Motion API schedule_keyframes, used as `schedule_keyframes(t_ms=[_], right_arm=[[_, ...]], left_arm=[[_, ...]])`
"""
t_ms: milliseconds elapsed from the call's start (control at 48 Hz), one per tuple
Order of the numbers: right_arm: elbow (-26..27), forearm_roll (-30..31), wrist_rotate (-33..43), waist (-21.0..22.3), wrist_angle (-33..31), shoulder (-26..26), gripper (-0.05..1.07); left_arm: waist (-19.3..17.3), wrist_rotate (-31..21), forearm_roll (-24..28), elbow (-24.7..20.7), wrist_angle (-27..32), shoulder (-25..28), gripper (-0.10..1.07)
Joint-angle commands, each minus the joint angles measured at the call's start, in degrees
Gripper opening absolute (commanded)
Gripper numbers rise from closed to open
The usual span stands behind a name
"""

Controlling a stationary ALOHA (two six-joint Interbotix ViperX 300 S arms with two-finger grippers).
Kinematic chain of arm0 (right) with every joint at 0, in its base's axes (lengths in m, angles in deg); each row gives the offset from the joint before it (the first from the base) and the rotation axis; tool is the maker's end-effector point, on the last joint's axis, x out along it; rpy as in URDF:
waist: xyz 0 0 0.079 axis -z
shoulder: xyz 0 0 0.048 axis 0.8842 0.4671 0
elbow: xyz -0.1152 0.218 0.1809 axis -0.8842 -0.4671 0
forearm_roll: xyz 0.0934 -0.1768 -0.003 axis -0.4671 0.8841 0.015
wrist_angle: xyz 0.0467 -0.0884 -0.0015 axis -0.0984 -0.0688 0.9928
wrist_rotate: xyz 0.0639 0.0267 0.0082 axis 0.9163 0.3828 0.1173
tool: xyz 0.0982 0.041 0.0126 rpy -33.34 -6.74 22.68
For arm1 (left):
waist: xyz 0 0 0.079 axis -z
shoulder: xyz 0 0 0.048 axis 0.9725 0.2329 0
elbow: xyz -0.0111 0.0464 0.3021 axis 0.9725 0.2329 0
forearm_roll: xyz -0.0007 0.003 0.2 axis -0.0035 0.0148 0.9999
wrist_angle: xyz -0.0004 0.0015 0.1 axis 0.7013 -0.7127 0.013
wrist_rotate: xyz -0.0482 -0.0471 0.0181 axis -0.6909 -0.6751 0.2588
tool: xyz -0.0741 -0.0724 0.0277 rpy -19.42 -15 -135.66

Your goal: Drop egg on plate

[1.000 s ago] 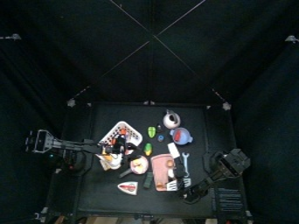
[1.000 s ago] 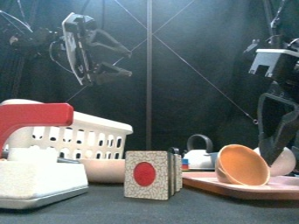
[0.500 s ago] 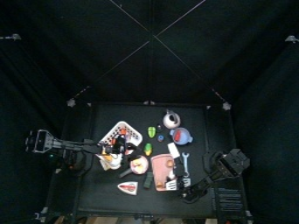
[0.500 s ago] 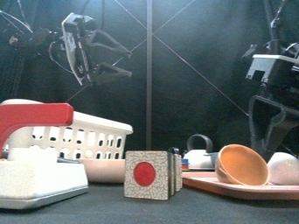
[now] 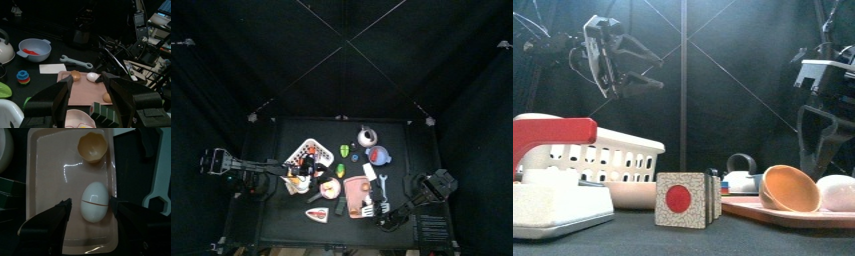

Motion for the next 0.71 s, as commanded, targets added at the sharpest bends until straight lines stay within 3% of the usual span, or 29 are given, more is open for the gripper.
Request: schedule_keyframes(t_ms=[0,188,479,688], right_arm=[[0.3,0.1,-0.2,-0.2,-2.2,-3.4,0.94],[-1.9,1.1,-1.3,-1.1,-5.4,-7.9,0.93],[-9.2,1.8,-8.9,-0.8,-4.7,-14.4,0.93],[-16.7,4.9,-9.9,2.0,4.0,-18.6,0.93]], left_arm=[[0.0,0.0,-0.1,-0.5,-0.5,-0.3,0.87],[0.0,0.0,-0.1,-0.4,-0.5,-0.3,0.87],[0.0,0.0,-0.1,-0.4,-0.5,-0.3,0.87],[0.0,0.0,-0.2,-0.4,-0.6,-0.2,0.87]])
